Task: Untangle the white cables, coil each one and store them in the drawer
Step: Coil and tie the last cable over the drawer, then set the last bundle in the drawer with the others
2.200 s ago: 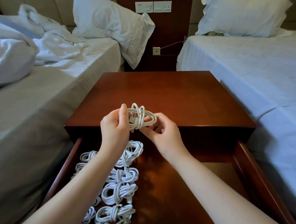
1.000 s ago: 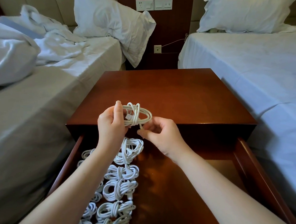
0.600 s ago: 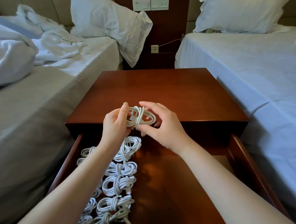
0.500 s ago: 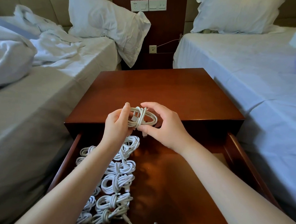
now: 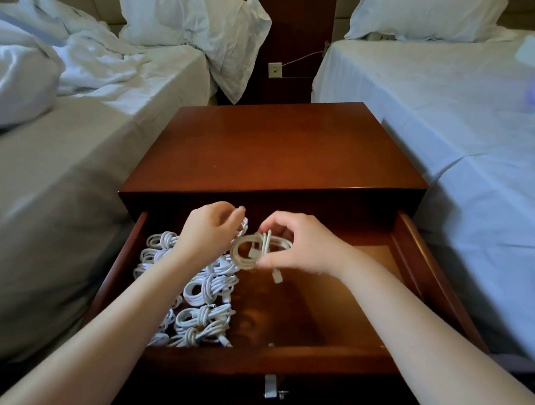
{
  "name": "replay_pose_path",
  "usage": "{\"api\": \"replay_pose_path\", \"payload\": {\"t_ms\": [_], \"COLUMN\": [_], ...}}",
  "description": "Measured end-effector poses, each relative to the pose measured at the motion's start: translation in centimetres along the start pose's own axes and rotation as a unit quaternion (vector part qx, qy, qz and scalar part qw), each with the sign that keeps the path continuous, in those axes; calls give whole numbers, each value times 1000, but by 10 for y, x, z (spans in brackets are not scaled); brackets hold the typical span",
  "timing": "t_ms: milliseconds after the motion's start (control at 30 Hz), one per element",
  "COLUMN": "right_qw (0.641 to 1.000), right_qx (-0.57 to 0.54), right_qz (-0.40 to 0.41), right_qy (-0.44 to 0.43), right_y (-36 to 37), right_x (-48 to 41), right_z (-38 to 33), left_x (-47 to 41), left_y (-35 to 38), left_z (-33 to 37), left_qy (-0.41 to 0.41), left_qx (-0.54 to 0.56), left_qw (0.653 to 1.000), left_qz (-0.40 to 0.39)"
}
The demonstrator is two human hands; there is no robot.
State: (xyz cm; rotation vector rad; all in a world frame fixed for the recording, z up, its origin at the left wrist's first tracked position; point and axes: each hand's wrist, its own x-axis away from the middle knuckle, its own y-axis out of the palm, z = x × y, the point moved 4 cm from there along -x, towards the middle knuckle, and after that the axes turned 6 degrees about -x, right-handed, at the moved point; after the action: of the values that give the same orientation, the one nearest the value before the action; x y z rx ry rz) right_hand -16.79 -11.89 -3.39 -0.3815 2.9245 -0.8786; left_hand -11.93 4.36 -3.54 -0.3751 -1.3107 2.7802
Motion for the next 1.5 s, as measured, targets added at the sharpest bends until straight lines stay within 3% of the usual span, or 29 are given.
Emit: {"api": "replay_pose_path", "payload": {"t_ms": [167,467,700,900,1133,1500], "right_qw": [991,951,962,990,979,977], "right_qx": [52,133,107,48,97,178], "right_qz": [-114,-260,-218,-98,-163,-99], "right_qy": [51,104,126,84,70,68], "right_y": [16,50,46,31,38,30], "right_x": [13,27,36,45,77,96], "right_z": [2,11,8,-5,-25,-33], "left_x": [14,18,23,47,88,115], "left_y": [7,20,15,-6,-16,-22], "left_z": [8,10,17,19,7,-2], "left_qy": [103,147,145,127,120,143], "left_qx": [-83,-109,-100,-72,-92,-115], "left_qw": [991,982,984,989,988,982], "left_qz": [-29,-45,-41,-12,-34,-54]}}
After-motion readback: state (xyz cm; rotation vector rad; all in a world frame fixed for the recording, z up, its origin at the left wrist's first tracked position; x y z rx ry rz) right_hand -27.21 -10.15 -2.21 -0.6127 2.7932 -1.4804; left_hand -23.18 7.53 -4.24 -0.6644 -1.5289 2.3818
